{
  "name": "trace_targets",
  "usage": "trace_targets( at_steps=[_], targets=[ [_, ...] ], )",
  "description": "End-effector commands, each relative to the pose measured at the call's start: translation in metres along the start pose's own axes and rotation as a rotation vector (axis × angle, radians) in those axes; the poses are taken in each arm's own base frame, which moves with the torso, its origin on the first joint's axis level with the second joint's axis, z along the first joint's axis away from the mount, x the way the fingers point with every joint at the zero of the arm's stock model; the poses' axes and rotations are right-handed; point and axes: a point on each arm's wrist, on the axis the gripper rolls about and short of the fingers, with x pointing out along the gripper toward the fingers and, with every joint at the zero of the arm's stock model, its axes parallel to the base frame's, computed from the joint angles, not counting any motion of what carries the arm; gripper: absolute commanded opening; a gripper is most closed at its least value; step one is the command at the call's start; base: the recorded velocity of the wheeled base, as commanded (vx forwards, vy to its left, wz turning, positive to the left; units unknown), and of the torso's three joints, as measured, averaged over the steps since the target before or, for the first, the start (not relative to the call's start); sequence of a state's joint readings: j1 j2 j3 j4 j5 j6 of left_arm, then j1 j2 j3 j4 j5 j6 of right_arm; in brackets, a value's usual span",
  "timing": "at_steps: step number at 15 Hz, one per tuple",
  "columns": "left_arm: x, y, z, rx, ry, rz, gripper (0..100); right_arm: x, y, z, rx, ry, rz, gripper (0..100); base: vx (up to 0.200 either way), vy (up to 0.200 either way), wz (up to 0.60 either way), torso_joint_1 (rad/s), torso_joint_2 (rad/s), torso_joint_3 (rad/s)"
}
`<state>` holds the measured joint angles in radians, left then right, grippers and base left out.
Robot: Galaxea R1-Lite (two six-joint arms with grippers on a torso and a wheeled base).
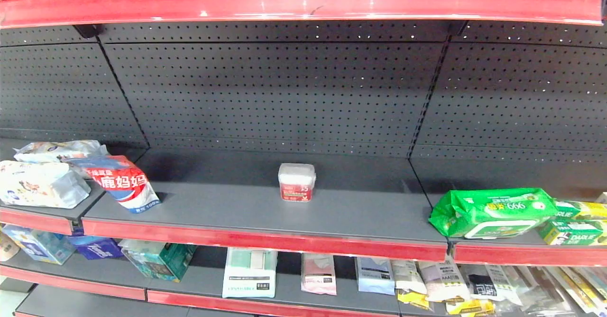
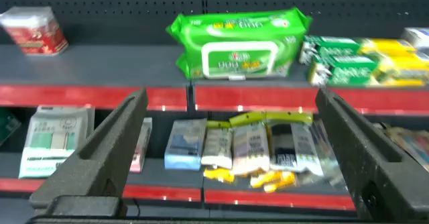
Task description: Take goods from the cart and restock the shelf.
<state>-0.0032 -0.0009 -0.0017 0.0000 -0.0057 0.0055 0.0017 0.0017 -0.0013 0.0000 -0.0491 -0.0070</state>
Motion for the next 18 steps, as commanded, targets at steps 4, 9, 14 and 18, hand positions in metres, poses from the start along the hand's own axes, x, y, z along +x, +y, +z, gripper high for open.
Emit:
trace_targets(
  at_steps=[4, 9, 14, 18],
  targets=[
    [0.0001, 0.0, -0.0002, -0.001, 0.003, 0.0, 100, 0.0, 0.0, 0.0001, -0.001, 0.0, 0.0, 100, 0.0, 0.0, -0.15, -0.005, 0.0, 0.002],
    [0.0001, 0.0, 0.0, -0.001, 0.001, 0.0, 100, 0.0, 0.0, 0.0001, -0.001, 0.0, 0.001, 100, 0.0, 0.0, -0.6, 0.016, 0.0, 0.0],
    [0.0001, 0.0, -0.0002, 0.001, 0.003, -0.005, 100, 0.0, 0.0, 0.0001, 0.001, 0.0, 0.001, 100, 0.0, 0.0, -0.6, -0.001, 0.0, 0.003],
    [0.0001, 0.0, -0.0002, 0.002, 0.003, -0.005, 100, 0.0, 0.0, 0.0001, 0.001, 0.0, 0.001, 100, 0.0, 0.0, -0.6, 0.002, 0.0, 0.006]
  ],
)
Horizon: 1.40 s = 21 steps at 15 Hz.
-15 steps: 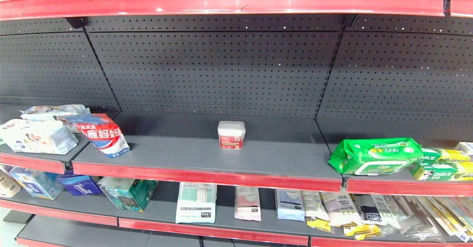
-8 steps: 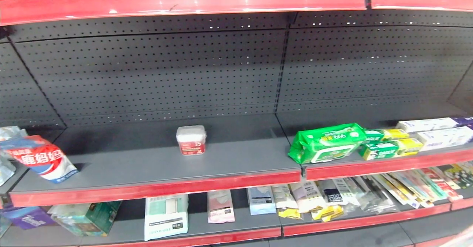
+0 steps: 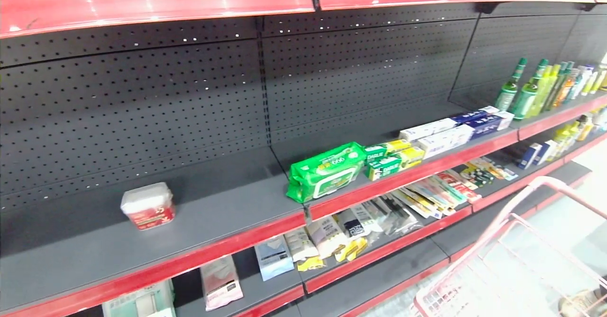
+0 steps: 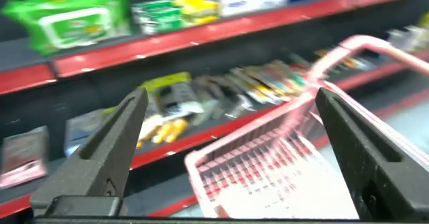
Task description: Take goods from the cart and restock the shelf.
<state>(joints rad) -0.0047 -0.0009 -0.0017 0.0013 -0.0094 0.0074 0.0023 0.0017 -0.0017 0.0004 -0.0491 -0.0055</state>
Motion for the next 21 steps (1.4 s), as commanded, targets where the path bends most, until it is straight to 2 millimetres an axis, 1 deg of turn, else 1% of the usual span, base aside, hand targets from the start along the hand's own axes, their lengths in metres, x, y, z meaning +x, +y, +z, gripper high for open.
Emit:
trace_targets(
  at_steps=[1, 7, 15, 16, 17, 18, 19, 20, 21],
  targets=[
    [0.0, 0.0, 0.0, 0.0, 0.001, 0.0, 100, 0.0, 0.0, 0.0, -0.001, 0.0, 0.001, 100, 0.0, 0.0, -0.6, 0.002, -0.01, 0.002],
    [0.0, 0.0, 0.0, 0.0, 0.001, 0.0, 100, 0.0, 0.0, 0.0, 0.001, 0.0, 0.001, 100, 0.0, 0.0, -0.6, 0.002, 0.0, -0.001],
    [0.0, 0.0, 0.0, 0.0, 0.001, -0.001, 100, 0.001, 0.0, 0.0, -0.001, 0.007, 0.005, 100, 0.0, 0.0, 0.0, 0.0, 0.0, 0.0],
    [0.0, 0.0, 0.0, 0.0, 0.001, 0.0, 100, 0.001, 0.0, 0.0, 0.021, 0.004, -0.005, 100, 0.0, 0.0, 0.0, 0.0, 0.0, 0.0],
    [0.0, 0.0, 0.0, 0.0, 0.001, -0.001, 100, -0.002, 0.0, 0.015, 0.056, -0.029, 0.023, 100, 0.0, 0.0, 0.0, 0.0, 0.0, 0.0],
    [0.0, 0.0, 0.0, 0.0, 0.0, 0.0, 100, 0.008, 0.0, 0.075, 0.143, -0.014, 0.069, 100, 0.0, 0.0, 0.0, 0.0, 0.0, 0.0],
    [0.0, 0.0, 0.0, 0.0, 0.001, 0.0, 100, 0.029, 0.001, 0.126, 0.296, 0.013, 0.041, 100, 0.0, 0.0, 0.0, 0.0, 0.0, 0.0],
    [0.0, 0.0, 0.0, 0.0, 0.001, 0.0, 100, 0.047, 0.003, 0.145, 0.281, 0.053, 0.042, 100, 0.0, 0.0, 0.0, 0.0, 0.0, 0.0],
    [0.0, 0.0, 0.0, 0.002, 0.001, -0.001, 100, 0.076, 0.004, 0.15, 0.188, 0.148, -0.021, 100, 0.0, 0.0, 0.0, 0.0, 0.0, 0.0]
  ],
)
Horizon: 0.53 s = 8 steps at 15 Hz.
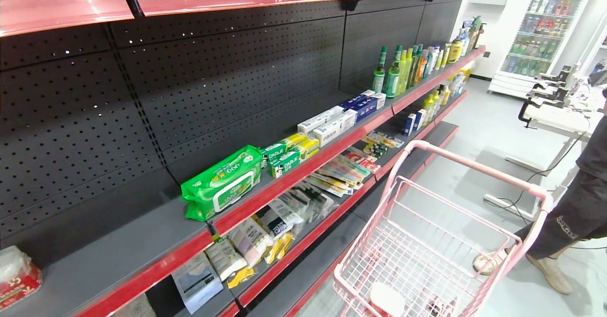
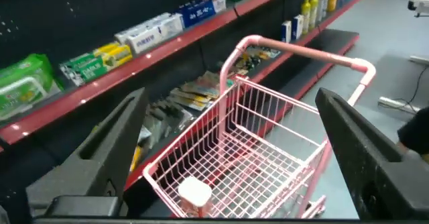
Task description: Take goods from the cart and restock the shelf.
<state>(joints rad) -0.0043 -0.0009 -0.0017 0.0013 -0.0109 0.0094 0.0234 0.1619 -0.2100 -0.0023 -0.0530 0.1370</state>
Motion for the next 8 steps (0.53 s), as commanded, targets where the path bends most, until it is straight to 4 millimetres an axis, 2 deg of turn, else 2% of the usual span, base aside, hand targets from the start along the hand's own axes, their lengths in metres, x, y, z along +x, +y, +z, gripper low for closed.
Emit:
trace_targets(
  at_steps=[1, 2, 4, 5, 7, 8],
  targets=[
    [0.0, 0.0, 0.0, 0.001, 0.003, -0.002, 100, 0.138, 0.009, 0.068, -0.046, 0.393, -0.171, 100, 0.0, 0.0, 0.0, 0.0, 0.0, 0.0],
    [0.0, 0.0, 0.0, 0.001, 0.001, -0.002, 100, 0.185, 0.005, 0.046, -0.06, 0.534, -0.187, 100, 0.0, 0.0, 0.0, 0.0, 0.0, 0.0],
    [0.0, 0.0, 0.0, 0.001, 0.001, -0.002, 100, 0.235, 0.016, -0.008, -0.119, 0.758, -0.076, 100, 0.0, 0.0, 0.0, 0.0, 0.0, 0.0],
    [0.0, 0.0, 0.0, 0.001, 0.0, 0.0, 100, 0.248, 0.019, -0.032, -0.147, 0.867, -0.005, 100, 0.0, 0.0, 0.0, 0.0, 0.0, 0.0],
    [0.0, 0.0, 0.0, 0.0, 0.001, -0.002, 100, 0.27, 0.023, -0.064, -0.248, 0.983, 0.131, 100, 0.0, 0.0, 0.0, 0.0, 0.0, 0.0],
    [0.0, 0.0, 0.0, 0.0, 0.0, -0.002, 100, 0.271, 0.023, -0.065, -0.251, 0.987, 0.135, 100, 0.0, 0.0, 0.0, 0.0, 0.0, 0.0]
  ],
)
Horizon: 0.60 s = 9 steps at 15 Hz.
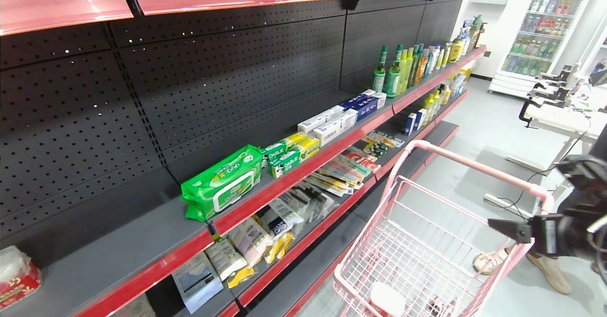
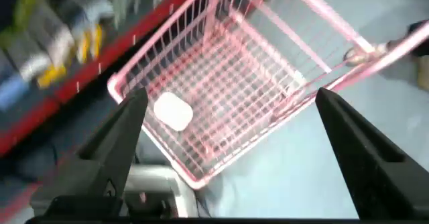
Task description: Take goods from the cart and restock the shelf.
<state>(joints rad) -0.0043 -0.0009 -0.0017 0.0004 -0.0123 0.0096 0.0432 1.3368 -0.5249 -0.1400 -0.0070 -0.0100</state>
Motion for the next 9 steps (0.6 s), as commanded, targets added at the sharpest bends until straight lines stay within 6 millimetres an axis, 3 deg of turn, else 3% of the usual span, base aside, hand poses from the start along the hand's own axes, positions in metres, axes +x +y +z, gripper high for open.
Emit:
trace_targets(
  at_steps=[1, 5, 9],
  targets=[
    [0.0, 0.0, 0.0, 0.0, 0.002, 0.0, 100, 0.119, 0.02, -0.014, -0.205, 0.319, 0.184, 100, 0.0, 0.0, 0.0, 0.0, 0.0, 0.0],
    [0.0, 0.0, 0.0, 0.001, 0.001, 0.0, 100, 0.167, 0.044, -0.014, -0.269, 0.371, 0.236, 100, 0.0, 0.0, 0.0, -0.019, 0.05, 0.021],
    [0.0, 0.0, 0.0, 0.001, 0.001, 0.0, 100, 0.177, 0.061, -0.027, -0.329, 0.416, 0.279, 100, 0.0, 0.0, 0.0, -0.077, 0.17, 0.091]
  ],
)
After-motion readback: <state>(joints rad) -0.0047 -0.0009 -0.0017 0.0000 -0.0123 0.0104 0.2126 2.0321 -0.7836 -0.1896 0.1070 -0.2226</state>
